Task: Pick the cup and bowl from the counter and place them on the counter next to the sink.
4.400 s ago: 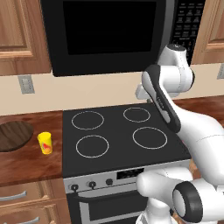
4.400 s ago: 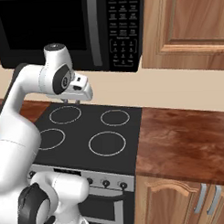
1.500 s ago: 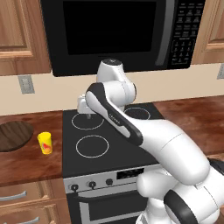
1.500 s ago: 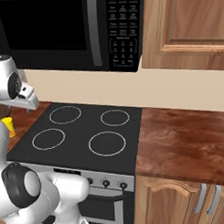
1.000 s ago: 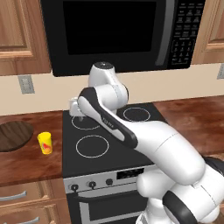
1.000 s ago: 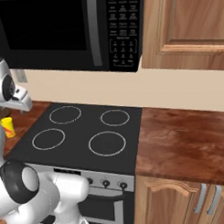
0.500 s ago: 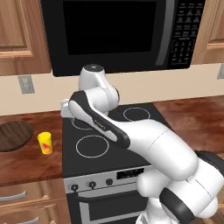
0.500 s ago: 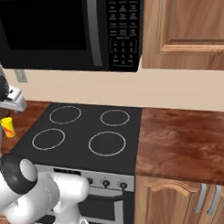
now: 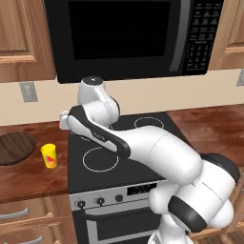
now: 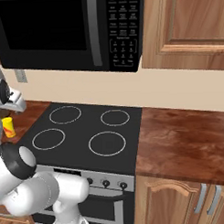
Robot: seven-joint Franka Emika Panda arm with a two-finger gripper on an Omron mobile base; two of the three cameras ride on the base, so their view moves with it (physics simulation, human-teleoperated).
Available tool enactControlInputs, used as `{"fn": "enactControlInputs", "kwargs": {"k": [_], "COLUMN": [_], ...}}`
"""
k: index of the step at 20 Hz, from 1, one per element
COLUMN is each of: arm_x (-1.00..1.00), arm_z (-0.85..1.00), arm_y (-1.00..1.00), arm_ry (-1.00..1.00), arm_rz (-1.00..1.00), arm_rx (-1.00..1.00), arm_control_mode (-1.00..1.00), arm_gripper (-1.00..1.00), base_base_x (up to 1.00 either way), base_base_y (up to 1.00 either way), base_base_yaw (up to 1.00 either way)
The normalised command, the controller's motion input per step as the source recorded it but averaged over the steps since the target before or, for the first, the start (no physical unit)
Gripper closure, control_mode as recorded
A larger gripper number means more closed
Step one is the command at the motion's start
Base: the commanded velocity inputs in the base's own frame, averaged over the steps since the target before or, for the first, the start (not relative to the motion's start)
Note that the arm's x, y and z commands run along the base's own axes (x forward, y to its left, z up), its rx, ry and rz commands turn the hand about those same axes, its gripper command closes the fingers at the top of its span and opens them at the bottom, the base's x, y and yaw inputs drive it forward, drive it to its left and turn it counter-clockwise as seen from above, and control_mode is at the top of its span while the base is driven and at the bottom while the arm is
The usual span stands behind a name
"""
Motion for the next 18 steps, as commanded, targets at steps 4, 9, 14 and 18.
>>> {"fn": "enactControlInputs", "kwargs": {"k": [4,9,14,18], "arm_x": [0.24,0.21,0.01,0.08], "arm_z": [-0.01,0.0,0.0,-0.12], "arm_y": [0.37,0.38,0.26,0.16], "arm_ry": [0.0,0.0,0.02,0.0], "arm_rz": [0.0,0.0,0.0,0.0], "arm_rx": [0.0,0.0,0.0,0.0], "arm_control_mode": [-1.0,-1.0,-1.0,-1.0], "arm_gripper": [-1.0,-1.0,-1.0,-1.0], "base_base_x": [0.0,0.0,0.0,0.0], "base_base_y": [0.0,0.0,0.0,0.0], "base_base_yaw": [0.0,0.0,0.0,0.0]}}
